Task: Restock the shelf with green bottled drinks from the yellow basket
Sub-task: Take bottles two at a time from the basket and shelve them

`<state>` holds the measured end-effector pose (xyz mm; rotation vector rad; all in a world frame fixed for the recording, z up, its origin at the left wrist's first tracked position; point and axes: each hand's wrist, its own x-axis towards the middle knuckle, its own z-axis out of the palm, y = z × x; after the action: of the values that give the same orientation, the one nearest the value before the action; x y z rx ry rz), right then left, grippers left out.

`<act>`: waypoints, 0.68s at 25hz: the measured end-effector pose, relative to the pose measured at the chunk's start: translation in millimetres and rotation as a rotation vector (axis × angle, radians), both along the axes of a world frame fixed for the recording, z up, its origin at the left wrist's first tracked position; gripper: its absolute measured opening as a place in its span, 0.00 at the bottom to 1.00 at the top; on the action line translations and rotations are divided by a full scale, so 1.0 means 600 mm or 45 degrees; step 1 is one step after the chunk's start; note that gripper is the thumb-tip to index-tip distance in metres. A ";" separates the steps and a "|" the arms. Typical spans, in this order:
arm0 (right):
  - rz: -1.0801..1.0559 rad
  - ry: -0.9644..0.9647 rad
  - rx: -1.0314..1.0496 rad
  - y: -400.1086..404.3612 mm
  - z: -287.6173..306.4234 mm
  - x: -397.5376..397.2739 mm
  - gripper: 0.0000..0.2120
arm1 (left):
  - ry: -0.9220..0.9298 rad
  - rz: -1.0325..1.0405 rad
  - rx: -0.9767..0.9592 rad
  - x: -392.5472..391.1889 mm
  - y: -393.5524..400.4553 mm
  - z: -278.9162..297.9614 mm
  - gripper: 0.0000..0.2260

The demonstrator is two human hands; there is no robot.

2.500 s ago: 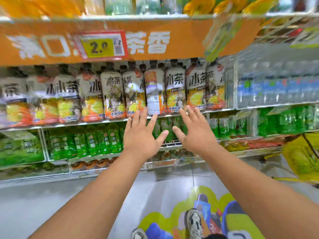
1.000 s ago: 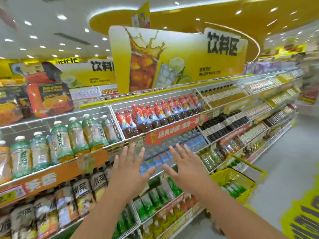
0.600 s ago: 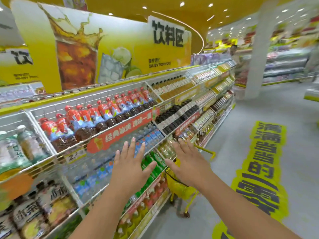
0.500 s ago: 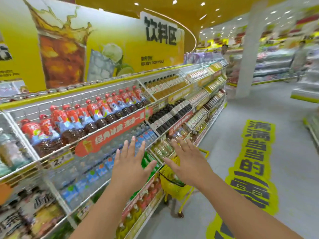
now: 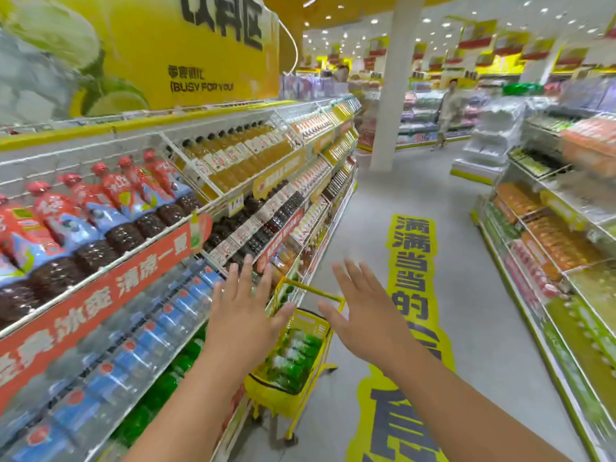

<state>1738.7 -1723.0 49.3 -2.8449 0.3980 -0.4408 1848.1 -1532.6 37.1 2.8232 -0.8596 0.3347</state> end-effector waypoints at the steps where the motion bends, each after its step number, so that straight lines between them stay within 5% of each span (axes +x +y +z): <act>1: -0.012 0.006 0.013 -0.015 -0.004 0.016 0.36 | 0.000 -0.016 -0.010 0.021 -0.020 -0.004 0.43; 13: 0.121 0.022 -0.007 -0.364 -0.097 0.292 0.37 | 0.004 0.084 0.005 0.246 -0.350 -0.096 0.39; 17: 0.237 0.025 -0.060 -0.476 -0.093 0.376 0.45 | -0.017 0.194 -0.013 0.307 -0.434 -0.086 0.37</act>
<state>1964.5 -2008.4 -6.8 -2.8992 0.1257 -0.3905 2032.1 -1793.2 -14.7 2.8866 -0.6441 0.3778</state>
